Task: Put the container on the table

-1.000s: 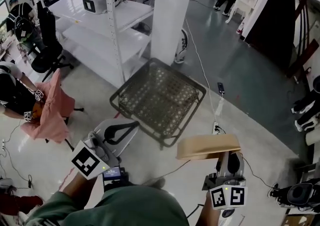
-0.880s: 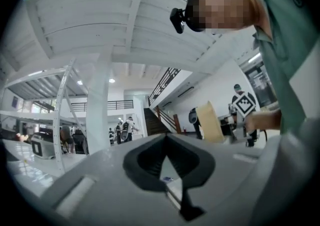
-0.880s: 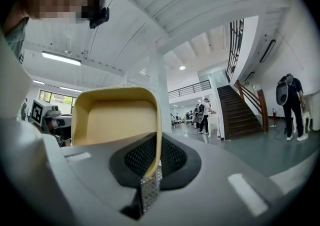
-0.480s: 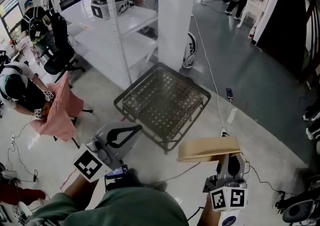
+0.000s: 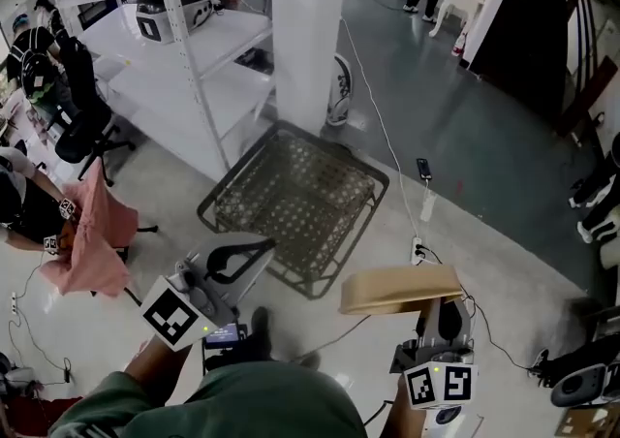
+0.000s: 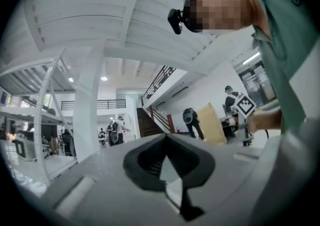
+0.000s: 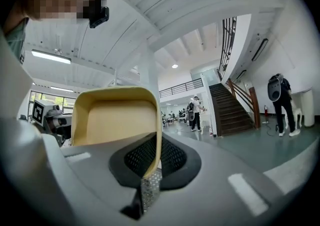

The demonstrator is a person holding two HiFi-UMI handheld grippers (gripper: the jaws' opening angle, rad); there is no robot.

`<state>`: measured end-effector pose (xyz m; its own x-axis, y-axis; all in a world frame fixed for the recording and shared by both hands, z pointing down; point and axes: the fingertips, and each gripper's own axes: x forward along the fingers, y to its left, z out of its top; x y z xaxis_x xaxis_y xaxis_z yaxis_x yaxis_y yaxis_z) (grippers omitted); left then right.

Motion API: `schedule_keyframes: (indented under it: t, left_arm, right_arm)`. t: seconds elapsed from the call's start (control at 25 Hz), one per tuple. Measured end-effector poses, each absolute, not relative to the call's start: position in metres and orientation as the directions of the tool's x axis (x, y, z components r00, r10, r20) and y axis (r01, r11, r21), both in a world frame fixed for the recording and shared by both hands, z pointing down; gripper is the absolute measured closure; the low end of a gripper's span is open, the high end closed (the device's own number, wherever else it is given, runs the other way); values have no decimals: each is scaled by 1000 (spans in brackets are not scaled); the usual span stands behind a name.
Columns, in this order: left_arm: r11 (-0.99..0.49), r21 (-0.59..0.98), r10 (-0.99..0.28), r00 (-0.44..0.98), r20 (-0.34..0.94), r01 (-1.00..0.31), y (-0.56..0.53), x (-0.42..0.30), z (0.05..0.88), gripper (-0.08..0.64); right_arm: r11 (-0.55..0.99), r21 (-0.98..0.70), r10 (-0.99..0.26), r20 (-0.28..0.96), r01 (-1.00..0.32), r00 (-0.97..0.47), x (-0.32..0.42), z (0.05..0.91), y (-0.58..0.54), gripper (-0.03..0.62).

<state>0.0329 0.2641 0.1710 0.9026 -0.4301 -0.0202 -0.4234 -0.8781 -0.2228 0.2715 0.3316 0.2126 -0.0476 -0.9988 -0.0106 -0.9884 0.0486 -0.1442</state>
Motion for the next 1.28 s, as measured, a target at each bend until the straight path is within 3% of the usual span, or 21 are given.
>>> schedule_keyframes:
  t: [0.72,1.0,1.28]
  left_arm:
    - [-936,-204,-276,958,-83,-287,102,-26,168,561]
    - [-945,-173,-262,960,-100,-276,58,-60,178,561]
    - [-933,-125,-328,940,-96,-338,27,-86,198,561]
  right_arm:
    - [-131,-62,-991,-4,-990,131,203,186,221,583]
    - [-122,-45,-992,20,-992,121,167,184,171,583]
    - [-48,-29,-998,49,-998,47,144,188,124,583]
